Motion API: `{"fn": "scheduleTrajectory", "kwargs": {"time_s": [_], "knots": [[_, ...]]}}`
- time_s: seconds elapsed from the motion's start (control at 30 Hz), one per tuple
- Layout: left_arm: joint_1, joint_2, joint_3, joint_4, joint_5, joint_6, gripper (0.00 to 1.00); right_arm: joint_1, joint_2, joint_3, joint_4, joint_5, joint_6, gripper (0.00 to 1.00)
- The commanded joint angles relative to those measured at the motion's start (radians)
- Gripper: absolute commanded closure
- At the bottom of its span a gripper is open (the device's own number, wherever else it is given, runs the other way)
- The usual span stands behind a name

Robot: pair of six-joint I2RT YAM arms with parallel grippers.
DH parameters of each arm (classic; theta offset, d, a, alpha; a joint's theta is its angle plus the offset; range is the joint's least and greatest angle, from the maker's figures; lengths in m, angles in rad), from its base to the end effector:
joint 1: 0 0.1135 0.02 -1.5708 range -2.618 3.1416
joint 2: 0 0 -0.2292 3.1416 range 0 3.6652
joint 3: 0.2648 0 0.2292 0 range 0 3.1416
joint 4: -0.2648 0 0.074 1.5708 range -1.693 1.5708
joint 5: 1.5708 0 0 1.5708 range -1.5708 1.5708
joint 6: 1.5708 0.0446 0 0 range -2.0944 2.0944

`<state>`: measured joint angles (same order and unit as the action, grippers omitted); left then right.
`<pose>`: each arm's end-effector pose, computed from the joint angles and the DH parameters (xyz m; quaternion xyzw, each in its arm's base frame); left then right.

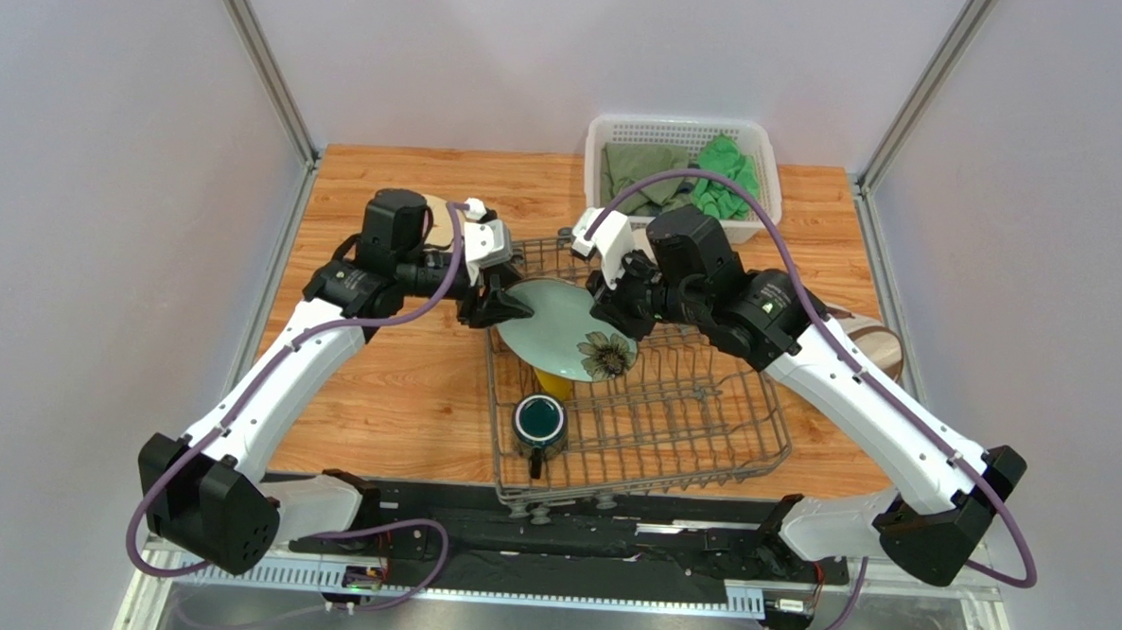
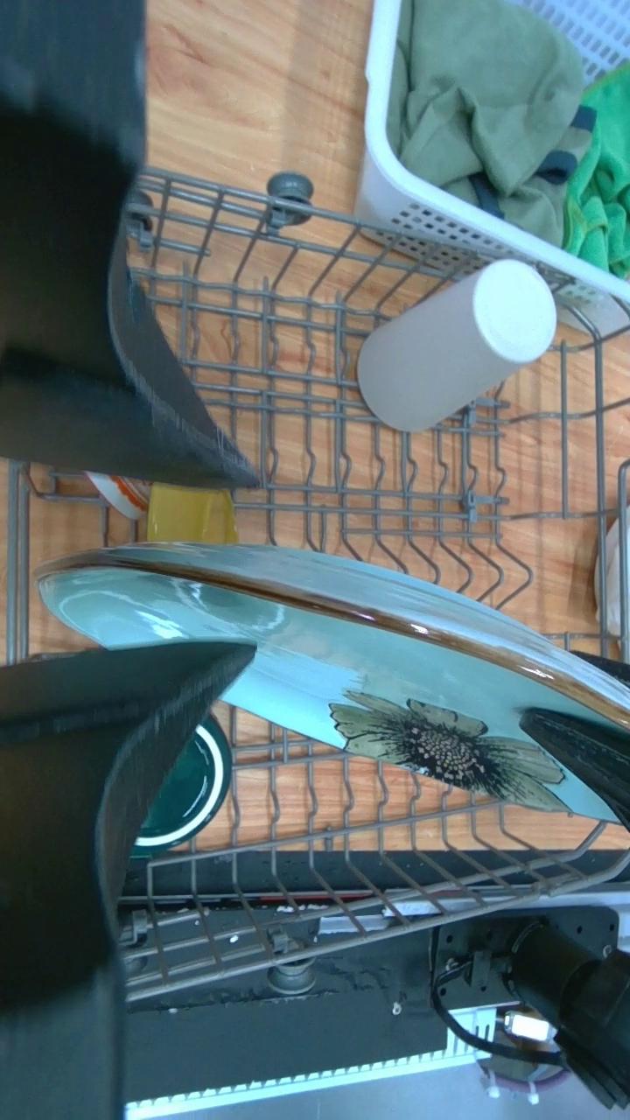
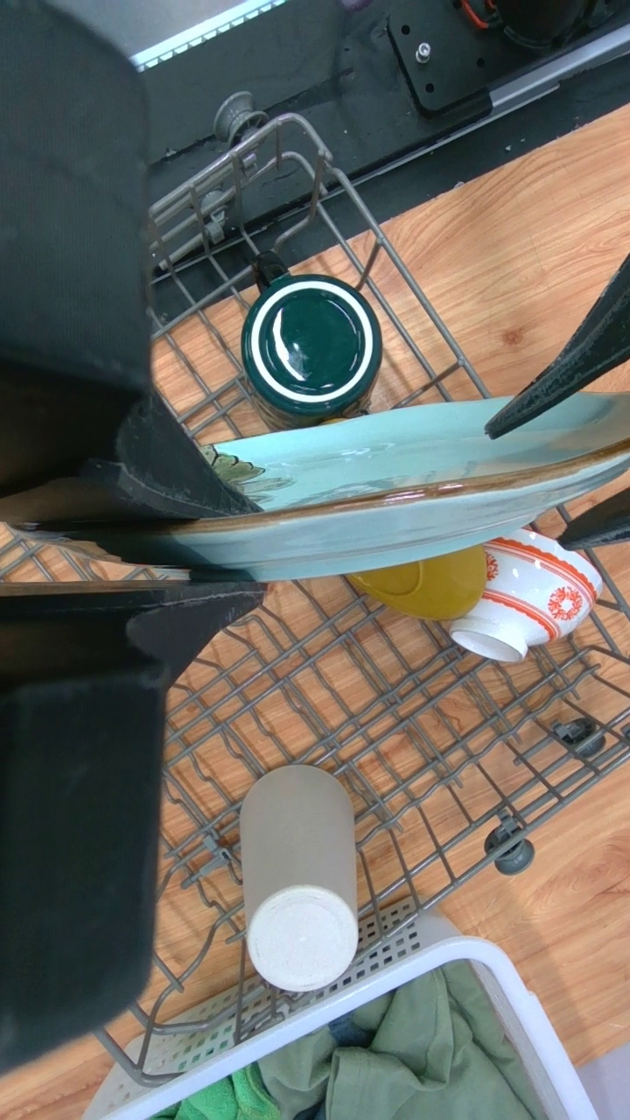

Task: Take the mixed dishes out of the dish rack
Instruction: Place the plate at the center of the board.

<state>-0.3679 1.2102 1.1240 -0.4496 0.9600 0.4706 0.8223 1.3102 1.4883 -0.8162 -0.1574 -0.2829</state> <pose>0.2204 -0.1241 0.3178 0.5225 0.6111 -0.3783 0.4588 0.1738 0.1974 0.3629 -0.4975 0.7394 0.1871 0.4133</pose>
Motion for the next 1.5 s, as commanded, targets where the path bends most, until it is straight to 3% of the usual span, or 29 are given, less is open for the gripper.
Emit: {"fn": "scheduleTrajectory", "kwargs": {"time_s": [0.0, 0.13, 0.17, 0.2, 0.27, 0.47, 0.57, 0.7, 1.03, 1.47], "knots": [[-0.022, 0.002, -0.003, 0.006, 0.046, 0.017, 0.52, 0.000, -0.066, 0.012, 0.155, -0.027, -0.006, 1.00], [-0.028, 0.003, -0.003, -0.009, 0.055, 0.023, 0.73, 0.000, -0.071, 0.007, 0.154, -0.021, -0.009, 1.00], [-0.028, 0.003, -0.004, -0.015, 0.060, 0.025, 0.88, 0.000, -0.072, 0.006, 0.155, -0.019, -0.010, 1.00], [-0.031, 0.003, -0.007, -0.018, 0.063, 0.025, 0.94, 0.000, -0.072, 0.004, 0.155, -0.019, -0.010, 1.00], [-0.034, 0.005, -0.009, -0.020, 0.063, 0.019, 1.00, 0.001, -0.075, 0.003, 0.157, -0.021, -0.009, 1.00], [-0.037, 0.000, -0.007, -0.038, 0.077, 0.002, 1.00, 0.000, -0.071, -0.008, 0.164, 0.004, -0.007, 0.98], [-0.037, -0.009, -0.006, -0.041, 0.057, 0.002, 1.00, 0.000, -0.071, -0.013, 0.158, 0.019, -0.021, 0.88], [-0.037, -0.009, -0.007, -0.015, 0.011, -0.029, 1.00, 0.000, -0.075, -0.019, 0.153, 0.051, -0.022, 0.65], [-0.003, -0.020, -0.015, 0.115, -0.084, -0.173, 1.00, 0.000, -0.101, -0.069, 0.199, 0.214, 0.005, 0.42], [0.331, 0.014, -0.010, 0.399, -0.151, -0.581, 1.00, -0.048, -0.137, -0.148, 0.267, 0.306, 0.041, 0.37]]}}
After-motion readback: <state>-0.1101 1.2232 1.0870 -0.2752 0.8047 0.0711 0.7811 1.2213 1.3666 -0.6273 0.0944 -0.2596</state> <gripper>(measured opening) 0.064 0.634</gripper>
